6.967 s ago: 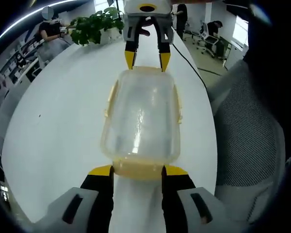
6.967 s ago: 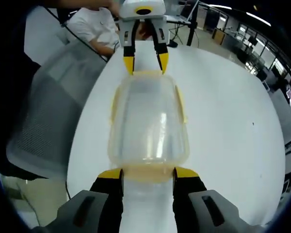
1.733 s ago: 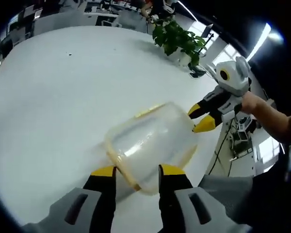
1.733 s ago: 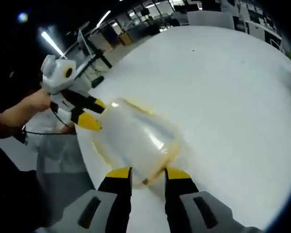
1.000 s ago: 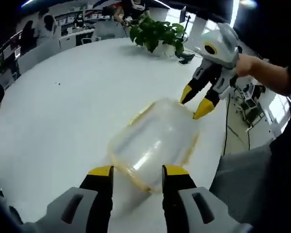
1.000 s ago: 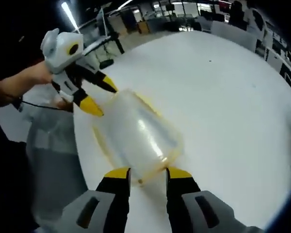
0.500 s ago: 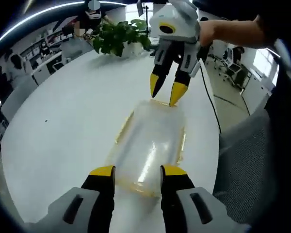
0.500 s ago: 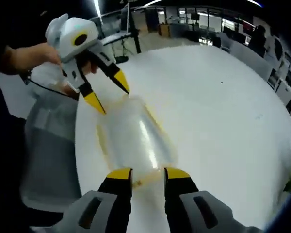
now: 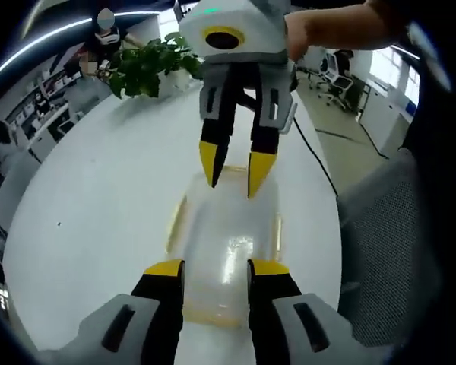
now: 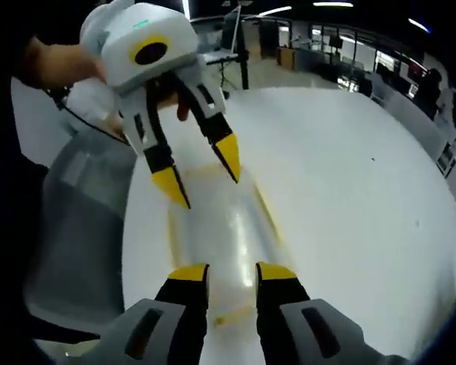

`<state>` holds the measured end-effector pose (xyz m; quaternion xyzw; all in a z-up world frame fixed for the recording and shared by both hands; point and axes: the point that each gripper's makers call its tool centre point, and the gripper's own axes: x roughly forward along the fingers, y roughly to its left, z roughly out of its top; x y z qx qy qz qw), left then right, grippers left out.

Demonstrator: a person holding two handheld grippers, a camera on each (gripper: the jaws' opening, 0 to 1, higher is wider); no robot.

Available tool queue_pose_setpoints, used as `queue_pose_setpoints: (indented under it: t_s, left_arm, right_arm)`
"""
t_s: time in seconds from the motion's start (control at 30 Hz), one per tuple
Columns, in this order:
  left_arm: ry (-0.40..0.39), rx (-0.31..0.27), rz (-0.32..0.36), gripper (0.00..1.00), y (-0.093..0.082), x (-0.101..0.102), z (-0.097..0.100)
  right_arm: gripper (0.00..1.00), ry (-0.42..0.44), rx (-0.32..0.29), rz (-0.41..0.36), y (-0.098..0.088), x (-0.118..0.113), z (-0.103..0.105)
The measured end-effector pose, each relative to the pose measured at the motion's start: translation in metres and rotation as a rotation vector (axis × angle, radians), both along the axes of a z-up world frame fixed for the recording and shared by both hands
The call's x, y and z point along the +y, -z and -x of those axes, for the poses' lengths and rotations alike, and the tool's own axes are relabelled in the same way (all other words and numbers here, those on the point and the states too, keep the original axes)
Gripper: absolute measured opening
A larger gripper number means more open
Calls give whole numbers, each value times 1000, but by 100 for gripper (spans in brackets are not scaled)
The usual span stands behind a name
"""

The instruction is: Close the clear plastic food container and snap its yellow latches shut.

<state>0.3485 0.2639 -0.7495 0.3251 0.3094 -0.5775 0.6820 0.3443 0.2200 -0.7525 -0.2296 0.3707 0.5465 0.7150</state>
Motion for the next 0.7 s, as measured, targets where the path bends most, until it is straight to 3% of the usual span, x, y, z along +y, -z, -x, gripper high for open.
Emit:
queue_pose_setpoints:
  t_s: [0.2,0.33,0.4,0.57,0.7]
  left_arm:
    - [43,17,-14,31,5,-4,8]
    - [47,65,-24,31,9,-4,14]
    - [21,115,-15,31,11,-4,18]
    - [48,104,-27,34,11,-3,18]
    - [58,112,-28,38,10,-4,22]
  right_arm:
    - [23,-30,-6,-12,5,20,0]
    - [26,-41,-27,-9,4,28,-5]
    - [26,-53,-47,3,3,29,-9]
    - [29,-64,-72,22,5,28,-18]
    - [30,-9,-68,-1,0,28,-32]
